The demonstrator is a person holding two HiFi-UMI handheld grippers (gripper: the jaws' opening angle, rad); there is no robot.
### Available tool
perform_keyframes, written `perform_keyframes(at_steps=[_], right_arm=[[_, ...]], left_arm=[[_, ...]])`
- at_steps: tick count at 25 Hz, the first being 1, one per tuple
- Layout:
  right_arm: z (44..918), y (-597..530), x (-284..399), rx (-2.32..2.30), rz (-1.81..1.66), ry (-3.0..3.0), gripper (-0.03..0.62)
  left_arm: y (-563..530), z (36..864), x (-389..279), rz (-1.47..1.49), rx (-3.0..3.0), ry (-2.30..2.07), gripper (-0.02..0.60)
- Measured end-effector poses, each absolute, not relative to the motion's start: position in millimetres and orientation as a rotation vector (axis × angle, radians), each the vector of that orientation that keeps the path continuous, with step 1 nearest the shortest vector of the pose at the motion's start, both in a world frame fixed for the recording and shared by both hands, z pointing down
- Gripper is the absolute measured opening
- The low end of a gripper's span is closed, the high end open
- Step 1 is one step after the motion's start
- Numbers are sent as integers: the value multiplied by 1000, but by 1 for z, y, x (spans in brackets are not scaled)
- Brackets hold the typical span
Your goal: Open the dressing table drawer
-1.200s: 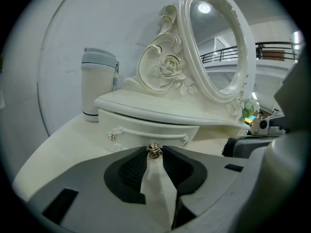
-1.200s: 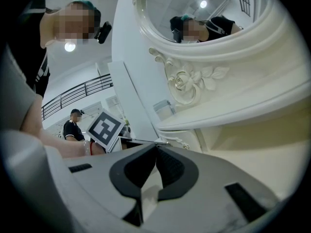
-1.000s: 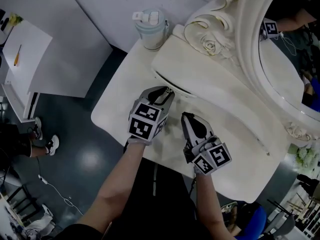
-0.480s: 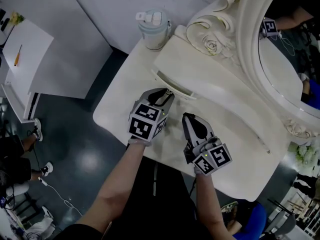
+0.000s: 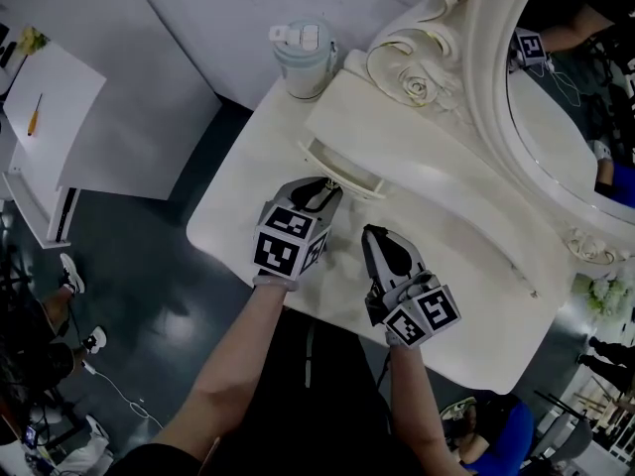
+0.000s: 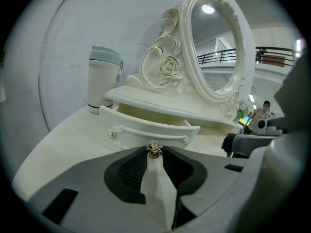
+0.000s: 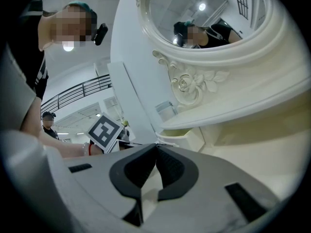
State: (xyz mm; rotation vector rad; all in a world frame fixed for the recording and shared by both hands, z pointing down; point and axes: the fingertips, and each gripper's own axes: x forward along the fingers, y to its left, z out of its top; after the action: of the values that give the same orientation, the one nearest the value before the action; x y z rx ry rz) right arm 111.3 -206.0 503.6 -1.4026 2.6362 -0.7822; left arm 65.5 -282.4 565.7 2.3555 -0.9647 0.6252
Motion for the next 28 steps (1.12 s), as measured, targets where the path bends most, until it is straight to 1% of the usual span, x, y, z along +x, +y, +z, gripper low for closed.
perform_keyframes(at_steps=[28], right_arm=[[498,-180,100,-1411,-777,2629,6]], left_arm=[[-255,565,47,634,2340,-956,114]])
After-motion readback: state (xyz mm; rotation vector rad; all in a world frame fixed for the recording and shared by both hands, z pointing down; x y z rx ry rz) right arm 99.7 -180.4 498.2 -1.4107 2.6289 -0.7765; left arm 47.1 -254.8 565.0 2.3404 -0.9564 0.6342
